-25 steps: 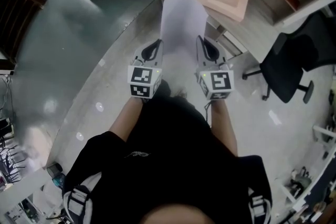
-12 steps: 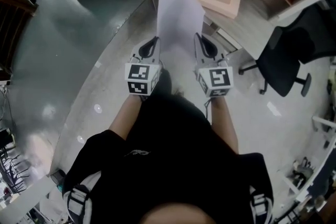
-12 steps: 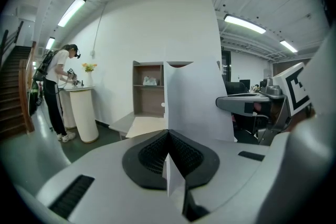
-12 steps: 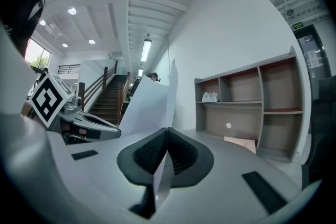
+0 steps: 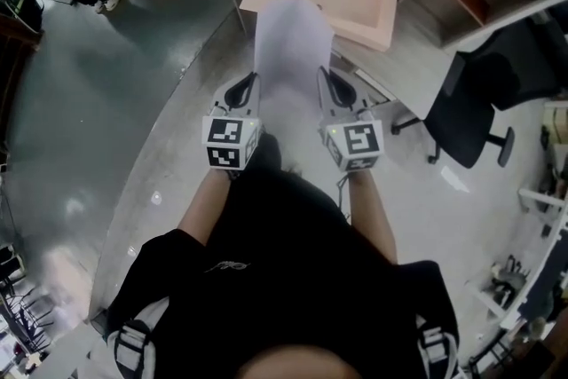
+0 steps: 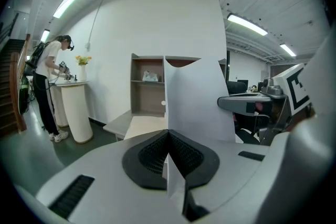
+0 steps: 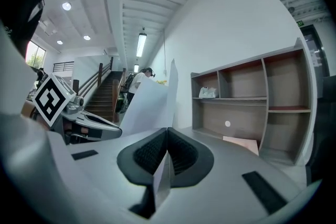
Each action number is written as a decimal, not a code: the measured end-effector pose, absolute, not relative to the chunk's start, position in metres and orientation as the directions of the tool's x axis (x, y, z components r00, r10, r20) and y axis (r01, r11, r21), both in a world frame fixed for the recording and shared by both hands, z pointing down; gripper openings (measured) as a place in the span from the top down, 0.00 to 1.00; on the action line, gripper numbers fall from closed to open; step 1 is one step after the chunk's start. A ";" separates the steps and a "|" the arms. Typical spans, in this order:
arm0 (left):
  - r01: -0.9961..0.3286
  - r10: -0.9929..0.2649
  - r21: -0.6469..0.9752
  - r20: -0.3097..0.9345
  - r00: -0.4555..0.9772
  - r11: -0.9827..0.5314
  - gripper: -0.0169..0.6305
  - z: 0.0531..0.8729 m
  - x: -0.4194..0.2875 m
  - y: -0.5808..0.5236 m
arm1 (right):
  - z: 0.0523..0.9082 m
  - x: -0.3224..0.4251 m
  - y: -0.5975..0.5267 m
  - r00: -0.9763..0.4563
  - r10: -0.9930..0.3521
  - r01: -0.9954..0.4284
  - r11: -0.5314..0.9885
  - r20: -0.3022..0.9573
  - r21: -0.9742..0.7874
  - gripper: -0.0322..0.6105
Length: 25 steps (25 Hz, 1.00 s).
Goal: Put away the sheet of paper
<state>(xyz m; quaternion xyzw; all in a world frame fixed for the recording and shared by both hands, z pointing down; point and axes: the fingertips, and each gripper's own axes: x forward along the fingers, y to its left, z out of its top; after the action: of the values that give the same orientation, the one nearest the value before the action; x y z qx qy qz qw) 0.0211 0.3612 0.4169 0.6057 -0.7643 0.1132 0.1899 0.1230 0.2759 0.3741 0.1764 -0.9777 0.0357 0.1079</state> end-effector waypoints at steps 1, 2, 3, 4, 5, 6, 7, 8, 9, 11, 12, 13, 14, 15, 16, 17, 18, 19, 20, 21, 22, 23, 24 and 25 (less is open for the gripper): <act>-0.970 -0.882 0.059 0.432 -0.188 0.235 0.91 0.418 0.013 0.355 | 0.376 0.116 0.270 -0.911 -0.343 -0.360 0.932 0.229 -0.035 0.92; -0.971 -0.882 0.060 0.434 -0.182 0.230 0.91 0.419 0.004 0.349 | 0.378 0.108 0.264 -0.908 -0.348 -0.367 0.930 0.233 -0.038 0.92; -0.973 -0.883 0.061 0.435 -0.174 0.222 0.91 0.420 -0.003 0.342 | 0.378 0.101 0.258 -0.904 -0.354 -0.373 0.927 0.238 -0.039 0.92; -0.975 -0.884 0.064 0.437 -0.165 0.213 0.91 0.420 -0.011 0.334 | 0.379 0.095 0.252 -0.900 -0.360 -0.380 0.924 0.245 -0.039 0.92; -0.977 -0.885 0.068 0.440 -0.152 0.202 0.91 0.421 -0.017 0.326 | 0.379 0.088 0.245 -0.896 -0.367 -0.387 0.921 0.250 -0.038 0.92; -0.979 -0.885 0.074 0.444 -0.139 0.190 0.91 0.421 -0.024 0.318 | 0.380 0.081 0.237 -0.892 -0.374 -0.396 0.918 0.254 -0.038 0.92; -0.981 -0.885 0.078 0.448 -0.125 0.178 0.91 0.423 -0.031 0.311 | 0.381 0.074 0.230 -0.887 -0.382 -0.405 0.913 0.258 -0.039 0.92; -0.983 -0.885 0.082 0.453 -0.112 0.166 0.91 0.425 -0.038 0.305 | 0.383 0.068 0.224 -0.883 -0.391 -0.415 0.909 0.261 -0.044 0.92; -0.984 -0.883 0.084 0.459 -0.099 0.154 0.91 0.428 -0.044 0.301 | 0.385 0.061 0.220 -0.878 -0.398 -0.425 0.904 0.266 -0.049 0.92; -0.988 -0.877 0.092 0.475 -0.066 0.124 0.91 0.432 -0.057 0.294 | 0.386 0.049 0.214 -0.865 -0.417 -0.447 0.893 0.280 -0.049 0.92; -0.989 -0.875 0.100 0.482 -0.044 0.105 0.91 0.434 -0.062 0.290 | 0.386 0.044 0.212 -0.857 -0.430 -0.460 0.887 0.285 -0.045 0.92; -0.990 -0.875 0.109 0.484 -0.021 0.084 0.91 0.434 -0.068 0.285 | 0.386 0.040 0.209 -0.848 -0.443 -0.473 0.880 0.290 -0.040 0.92; -0.991 -0.876 0.118 0.482 0.001 0.064 0.91 0.434 -0.072 0.279 | 0.387 0.035 0.206 -0.840 -0.455 -0.485 0.874 0.295 -0.036 0.92; -0.991 -0.879 0.126 0.476 0.020 0.046 0.91 0.433 -0.076 0.273 | 0.387 0.031 0.203 -0.833 -0.465 -0.497 0.867 0.300 -0.034 0.92; -0.990 -0.882 0.135 0.469 0.038 0.030 0.91 0.434 -0.080 0.269 | 0.387 0.028 0.201 -0.824 -0.475 -0.508 0.861 0.307 -0.032 0.92; -0.989 -0.884 0.147 0.464 0.055 0.016 0.91 0.436 -0.082 0.266 | 0.388 0.025 0.199 -0.814 -0.486 -0.521 0.853 0.318 -0.028 0.92; -0.987 -0.883 0.163 0.463 0.073 0.004 0.91 0.440 -0.084 0.262 | 0.391 0.025 0.197 -0.801 -0.497 -0.533 0.846 0.334 -0.016 0.92; -0.983 -0.880 0.183 0.467 0.091 -0.004 0.91 0.445 -0.086 0.259 | 0.395 0.025 0.195 -0.787 -0.506 -0.542 0.840 0.352 -0.003 0.92; -0.979 -0.874 0.204 0.473 0.107 -0.010 0.91 0.450 -0.087 0.256 | 0.398 0.025 0.194 -0.775 -0.510 -0.548 0.837 0.372 0.006 0.92; -0.975 -0.869 0.222 0.479 0.123 -0.015 0.91 0.455 -0.087 0.255 | 0.399 0.024 0.195 -0.768 -0.509 -0.549 0.836 0.390 0.010 0.92; -0.971 -0.865 0.237 0.483 0.137 -0.022 0.91 0.458 -0.087 0.254 | 0.400 0.024 0.197 -0.763 -0.505 -0.549 0.836 0.404 0.010 0.92; -0.968 -0.863 0.248 0.482 0.150 -0.029 0.91 0.459 -0.085 0.254 | 0.401 0.025 0.198 -0.759 -0.503 -0.550 0.835 0.414 0.007 0.92; -0.966 -0.863 0.256 0.478 0.161 -0.038 0.91 0.459 -0.083 0.253 | 0.402 0.027 0.199 -0.754 -0.503 -0.552 0.834 0.422 0.006 0.92; -0.964 -0.864 0.263 0.473 0.171 -0.047 0.91 0.458 -0.081 0.251 | 0.404 0.028 0.198 -0.749 -0.505 -0.556 0.831 0.429 0.008 0.92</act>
<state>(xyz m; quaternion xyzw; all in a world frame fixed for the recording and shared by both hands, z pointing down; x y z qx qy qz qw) -0.0812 0.2509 0.4580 0.7173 -0.6371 0.0935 0.2662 0.0284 0.1978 0.4038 0.2844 -0.9332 0.0600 0.2115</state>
